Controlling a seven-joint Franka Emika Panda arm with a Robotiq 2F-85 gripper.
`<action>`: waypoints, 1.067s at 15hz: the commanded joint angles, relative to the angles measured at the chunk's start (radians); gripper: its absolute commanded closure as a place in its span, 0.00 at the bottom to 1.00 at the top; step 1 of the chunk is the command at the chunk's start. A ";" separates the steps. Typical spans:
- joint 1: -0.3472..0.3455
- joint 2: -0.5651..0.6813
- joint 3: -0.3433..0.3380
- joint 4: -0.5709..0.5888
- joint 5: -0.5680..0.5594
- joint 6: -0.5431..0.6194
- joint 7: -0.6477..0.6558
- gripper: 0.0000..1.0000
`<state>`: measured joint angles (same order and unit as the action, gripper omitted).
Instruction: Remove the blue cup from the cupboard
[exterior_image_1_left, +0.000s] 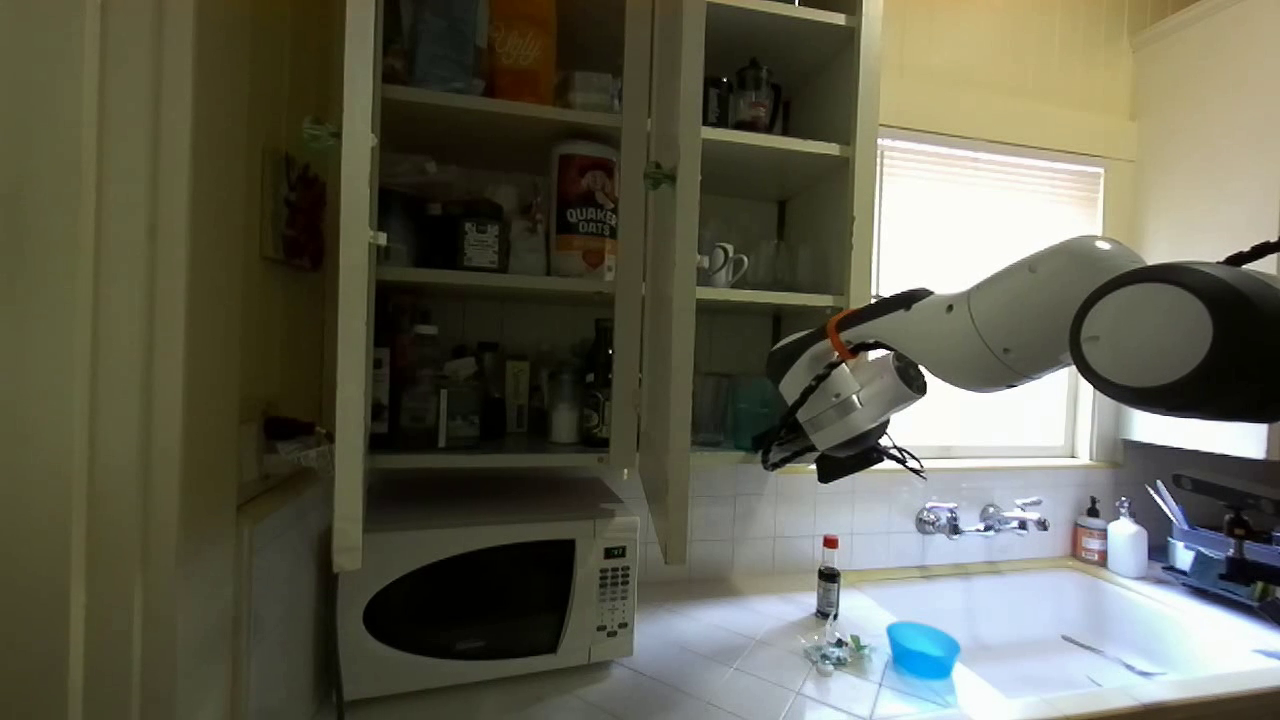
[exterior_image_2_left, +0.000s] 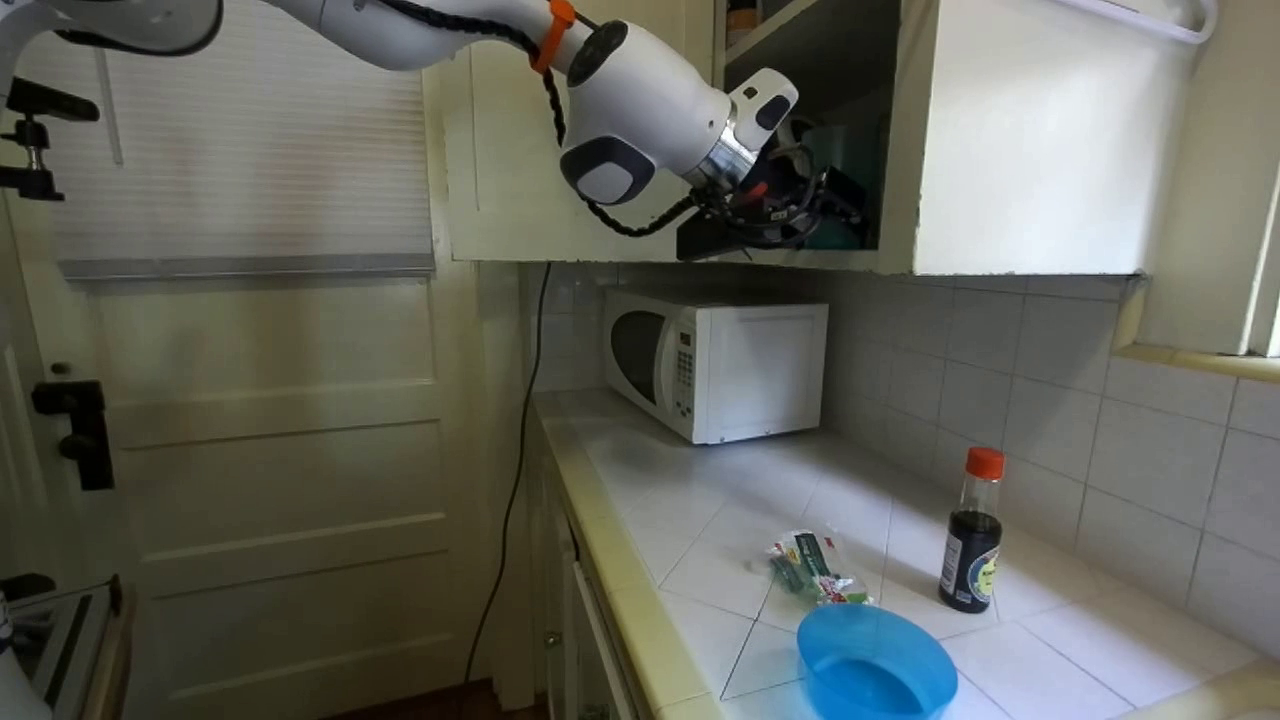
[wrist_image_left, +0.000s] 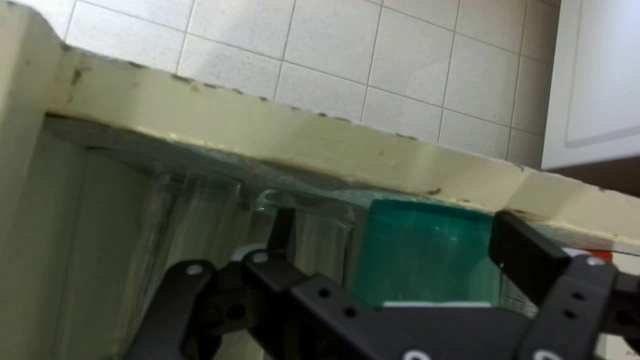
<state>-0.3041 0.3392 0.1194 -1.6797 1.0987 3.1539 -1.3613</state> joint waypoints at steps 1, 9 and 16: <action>-0.035 0.021 0.041 0.028 0.023 -0.040 -0.064 0.00; -0.043 0.046 0.061 0.071 0.009 -0.074 -0.082 0.00; -0.041 0.077 0.053 0.114 -0.001 -0.080 -0.066 0.00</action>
<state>-0.3317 0.3869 0.1680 -1.6033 1.0984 3.1022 -1.4143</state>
